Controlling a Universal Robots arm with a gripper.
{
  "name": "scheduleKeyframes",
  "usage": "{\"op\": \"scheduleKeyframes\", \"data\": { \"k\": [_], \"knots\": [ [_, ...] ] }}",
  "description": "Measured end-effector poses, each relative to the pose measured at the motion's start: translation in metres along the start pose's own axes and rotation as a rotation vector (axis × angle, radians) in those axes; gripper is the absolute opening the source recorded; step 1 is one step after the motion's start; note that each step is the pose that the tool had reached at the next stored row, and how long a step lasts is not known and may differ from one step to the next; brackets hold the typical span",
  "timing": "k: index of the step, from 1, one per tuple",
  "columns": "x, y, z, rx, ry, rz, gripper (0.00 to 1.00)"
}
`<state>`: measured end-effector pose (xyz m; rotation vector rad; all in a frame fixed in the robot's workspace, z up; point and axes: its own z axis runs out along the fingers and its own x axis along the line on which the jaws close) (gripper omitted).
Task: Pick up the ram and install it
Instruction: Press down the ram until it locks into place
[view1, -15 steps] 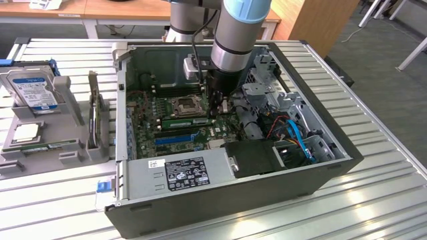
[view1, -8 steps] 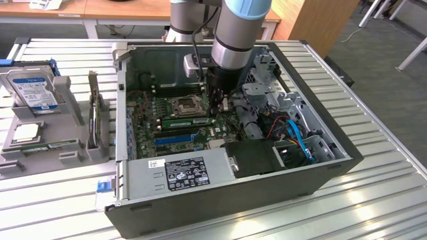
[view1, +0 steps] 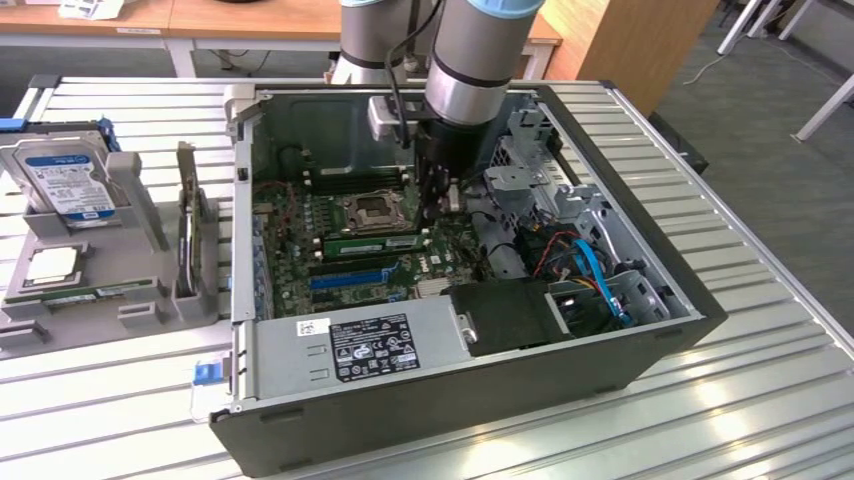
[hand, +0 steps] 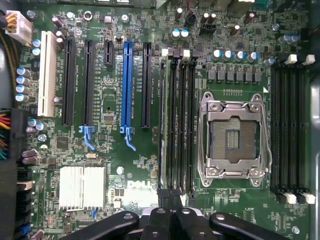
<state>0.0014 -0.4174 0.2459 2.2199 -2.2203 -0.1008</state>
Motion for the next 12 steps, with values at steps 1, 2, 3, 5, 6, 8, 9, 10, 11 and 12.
{"op": "scheduleKeyframes", "data": {
  "k": [1, 2, 3, 5, 6, 8, 9, 10, 11, 12],
  "knots": [
    [0.0, 0.0, -0.0006, 0.0, 0.0001, 0.0, 0.1],
    [-0.0001, 0.0, -0.0005, 0.0001, -0.0001, 0.0, 0.1],
    [0.0, 0.0, -0.0005, 0.0001, -0.0001, 0.0, 0.1],
    [0.0, 0.0, -0.0005, 0.0, -0.0001, 0.0, 0.1],
    [0.0, 0.0, -0.0006, 0.0, 0.0, 0.0, 0.1],
    [0.0, 0.0, -0.0006, 0.0, 0.0, 0.0, 0.1],
    [0.0, 0.0003, -0.0006, 0.0, 0.0, 0.0, 0.1],
    [0.0, 0.0013, -0.0006, 0.0001, 0.0001, 0.0, 0.1],
    [0.0, 0.0025, -0.0005, 0.0, 0.0001, 0.0, 0.1],
    [0.0, 0.0039, -0.0005, 0.0, 0.0002, 0.0, 0.1]
  ]
}}
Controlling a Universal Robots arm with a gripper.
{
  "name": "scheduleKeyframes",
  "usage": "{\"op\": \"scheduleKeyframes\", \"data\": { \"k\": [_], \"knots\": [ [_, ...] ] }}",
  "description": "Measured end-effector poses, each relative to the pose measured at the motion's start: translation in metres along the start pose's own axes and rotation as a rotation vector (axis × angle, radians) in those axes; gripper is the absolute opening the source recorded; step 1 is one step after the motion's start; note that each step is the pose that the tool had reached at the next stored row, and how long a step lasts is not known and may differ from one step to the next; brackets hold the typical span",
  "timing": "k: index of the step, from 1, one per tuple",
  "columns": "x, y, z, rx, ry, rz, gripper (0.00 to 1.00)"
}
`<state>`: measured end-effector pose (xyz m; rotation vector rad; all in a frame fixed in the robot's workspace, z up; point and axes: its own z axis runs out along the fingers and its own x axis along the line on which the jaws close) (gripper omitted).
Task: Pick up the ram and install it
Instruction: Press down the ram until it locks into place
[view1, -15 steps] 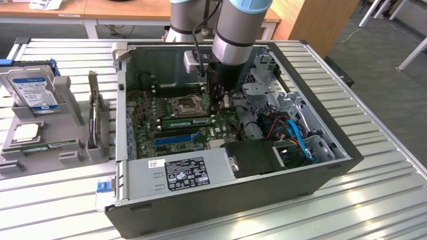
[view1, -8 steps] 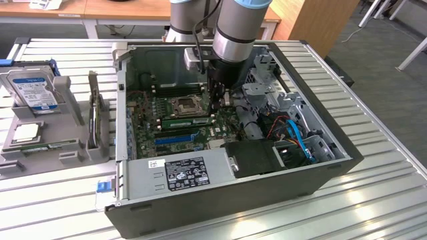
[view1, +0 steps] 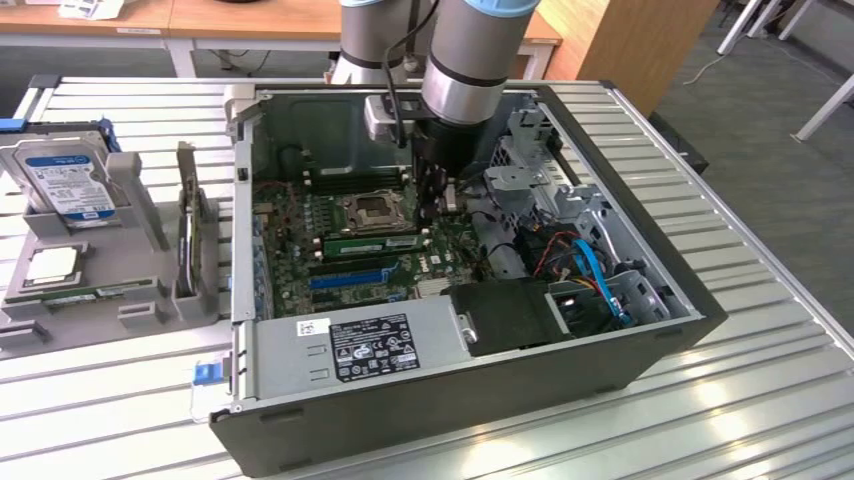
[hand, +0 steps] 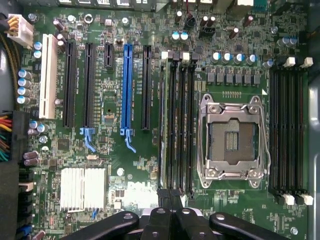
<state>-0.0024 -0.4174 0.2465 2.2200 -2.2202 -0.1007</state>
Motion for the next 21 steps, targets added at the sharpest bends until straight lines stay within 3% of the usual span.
{"op": "scheduleKeyframes", "data": {
  "k": [14, 21],
  "knots": [
    [0.0, 0.0297, 0.0014, 0.0, -0.0002, 0.0, 0.1],
    [0.0, 0.0496, 0.0023, 0.0, -0.0002, 0.0, 0.1]
  ]
}}
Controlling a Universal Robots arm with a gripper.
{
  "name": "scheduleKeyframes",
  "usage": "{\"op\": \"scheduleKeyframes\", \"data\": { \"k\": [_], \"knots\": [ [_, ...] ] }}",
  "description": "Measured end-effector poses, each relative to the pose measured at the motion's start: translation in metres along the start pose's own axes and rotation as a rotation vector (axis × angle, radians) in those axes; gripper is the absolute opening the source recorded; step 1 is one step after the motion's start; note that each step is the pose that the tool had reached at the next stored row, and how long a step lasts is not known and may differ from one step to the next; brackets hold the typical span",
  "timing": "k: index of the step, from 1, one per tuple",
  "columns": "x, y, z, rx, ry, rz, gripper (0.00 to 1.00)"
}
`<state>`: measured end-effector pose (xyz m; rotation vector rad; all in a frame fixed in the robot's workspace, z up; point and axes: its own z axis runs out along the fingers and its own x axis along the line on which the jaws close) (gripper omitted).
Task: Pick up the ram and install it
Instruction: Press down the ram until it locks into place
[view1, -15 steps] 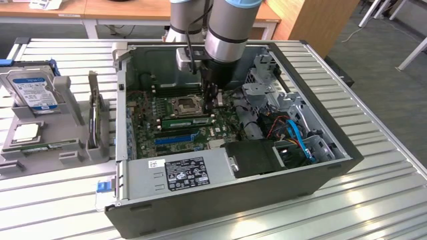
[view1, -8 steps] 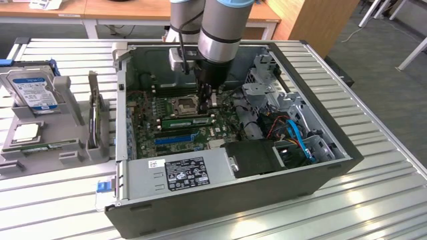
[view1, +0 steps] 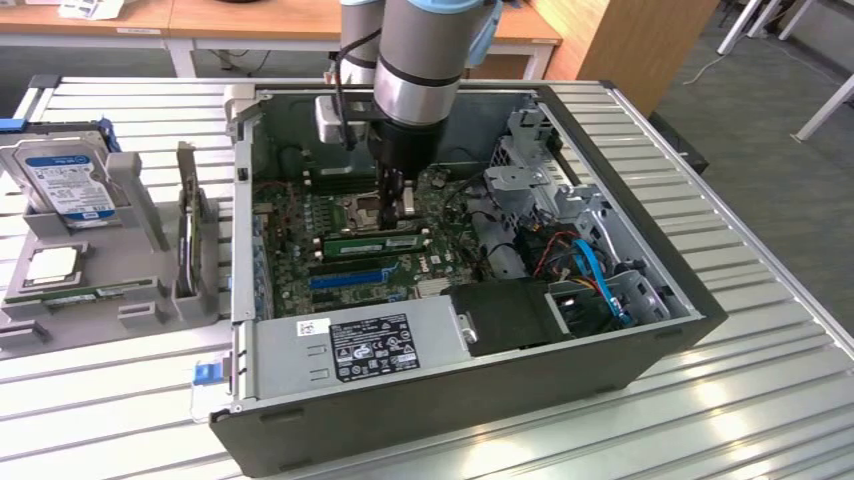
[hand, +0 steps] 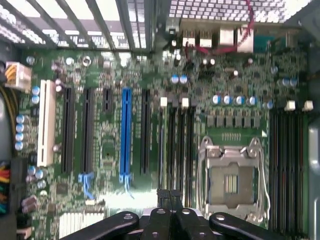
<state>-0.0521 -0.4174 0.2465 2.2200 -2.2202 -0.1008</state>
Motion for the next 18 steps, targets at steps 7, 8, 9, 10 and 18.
{"op": "scheduleKeyframes", "data": {
  "k": [7, 8, 9, 10, 18],
  "knots": [
    [0.0, 0.0194, 0.0009, 0.0001, 0.0, 0.0, 0.1],
    [0.0, 0.0209, 0.001, 0.0, -0.0001, 0.0, 0.1],
    [0.0, 0.0212, 0.001, 0.0001, -0.0001, 0.0, 0.1],
    [0.0, 0.0212, 0.001, 0.0, 0.0, 0.0, 0.1],
    [0.0, 0.0216, 0.0017, 0.0, 0.0001, 0.0, 0.1]
  ]
}}
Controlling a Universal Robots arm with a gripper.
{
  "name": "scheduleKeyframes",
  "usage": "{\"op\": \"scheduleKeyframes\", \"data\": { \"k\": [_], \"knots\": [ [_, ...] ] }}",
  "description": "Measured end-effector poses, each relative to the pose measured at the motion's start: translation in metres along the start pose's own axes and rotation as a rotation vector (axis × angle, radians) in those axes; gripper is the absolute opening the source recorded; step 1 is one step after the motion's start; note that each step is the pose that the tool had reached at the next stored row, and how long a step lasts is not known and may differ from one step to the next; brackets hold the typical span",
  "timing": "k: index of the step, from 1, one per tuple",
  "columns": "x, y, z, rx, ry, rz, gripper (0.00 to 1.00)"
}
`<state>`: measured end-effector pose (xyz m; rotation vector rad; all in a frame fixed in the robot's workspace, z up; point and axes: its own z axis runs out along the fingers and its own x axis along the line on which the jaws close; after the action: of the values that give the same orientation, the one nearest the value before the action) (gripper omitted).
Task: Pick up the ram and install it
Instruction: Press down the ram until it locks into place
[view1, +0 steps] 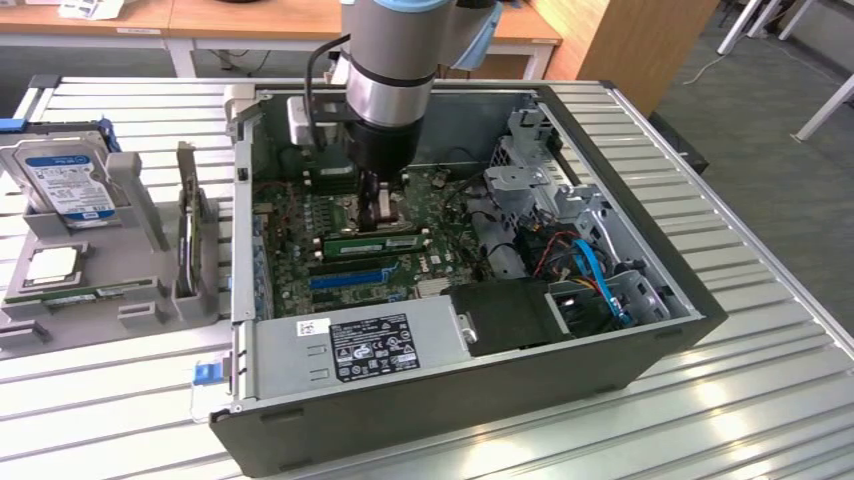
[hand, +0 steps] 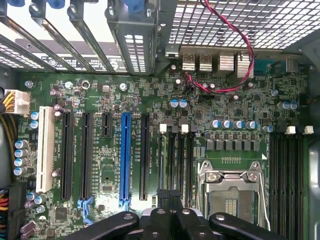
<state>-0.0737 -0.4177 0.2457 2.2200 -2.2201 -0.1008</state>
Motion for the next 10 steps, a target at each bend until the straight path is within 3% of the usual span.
{"op": "scheduleKeyframes", "data": {
  "k": [10],
  "knots": [
    [0.0, 0.0031, 0.0008, 0.0001, -0.0001, 0.0, 0.1]
  ]
}}
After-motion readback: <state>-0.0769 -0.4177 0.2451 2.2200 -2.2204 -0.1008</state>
